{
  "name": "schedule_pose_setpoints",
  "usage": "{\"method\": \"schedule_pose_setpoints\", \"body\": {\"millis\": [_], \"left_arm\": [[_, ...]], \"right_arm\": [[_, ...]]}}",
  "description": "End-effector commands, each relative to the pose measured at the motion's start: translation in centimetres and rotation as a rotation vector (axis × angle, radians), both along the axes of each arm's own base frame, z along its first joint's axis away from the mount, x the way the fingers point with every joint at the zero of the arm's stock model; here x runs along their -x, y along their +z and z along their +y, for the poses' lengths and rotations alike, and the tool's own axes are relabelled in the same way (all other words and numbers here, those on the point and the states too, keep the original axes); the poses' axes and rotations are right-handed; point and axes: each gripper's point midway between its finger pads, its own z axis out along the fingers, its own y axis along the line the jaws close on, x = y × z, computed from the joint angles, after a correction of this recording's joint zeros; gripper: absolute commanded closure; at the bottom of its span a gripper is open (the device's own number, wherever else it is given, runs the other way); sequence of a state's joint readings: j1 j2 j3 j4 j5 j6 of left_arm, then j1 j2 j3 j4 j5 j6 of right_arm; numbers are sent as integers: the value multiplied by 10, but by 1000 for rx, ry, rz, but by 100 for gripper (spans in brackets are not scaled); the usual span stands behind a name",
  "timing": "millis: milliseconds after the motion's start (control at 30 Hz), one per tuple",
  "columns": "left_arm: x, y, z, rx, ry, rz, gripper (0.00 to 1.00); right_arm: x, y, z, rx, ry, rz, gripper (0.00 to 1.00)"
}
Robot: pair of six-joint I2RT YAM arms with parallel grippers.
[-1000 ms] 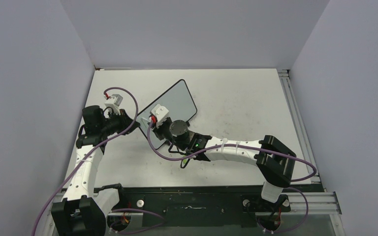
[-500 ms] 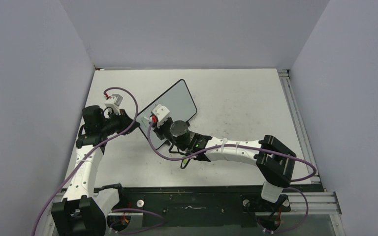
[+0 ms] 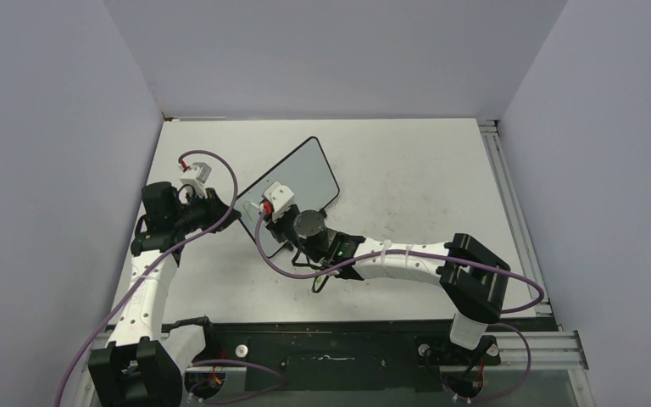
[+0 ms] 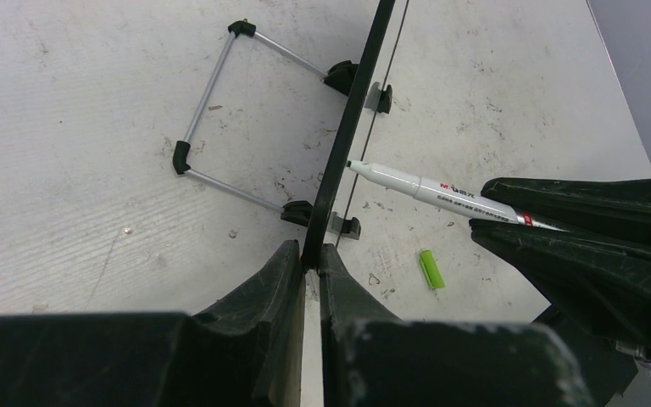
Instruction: Write a sentence on the whiteboard
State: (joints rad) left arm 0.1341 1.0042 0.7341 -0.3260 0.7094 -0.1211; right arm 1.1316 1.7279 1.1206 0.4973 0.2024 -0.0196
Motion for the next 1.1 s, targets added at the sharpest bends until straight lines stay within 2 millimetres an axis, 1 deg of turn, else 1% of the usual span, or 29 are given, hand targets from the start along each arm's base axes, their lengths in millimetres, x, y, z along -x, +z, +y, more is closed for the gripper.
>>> {"method": "schedule_pose_setpoints", "body": {"millis": [0, 767, 1067], "left_arm": [[-6, 32, -2, 4, -20, -99, 100], [-6, 32, -2, 4, -20, -100, 100], [-6, 32, -2, 4, -21, -100, 100]], "right_arm": [[-1, 12, -7, -16, -19, -27, 95], [22, 13, 6, -19, 36, -35, 95], [22, 11, 7, -12, 28, -37, 95]]}}
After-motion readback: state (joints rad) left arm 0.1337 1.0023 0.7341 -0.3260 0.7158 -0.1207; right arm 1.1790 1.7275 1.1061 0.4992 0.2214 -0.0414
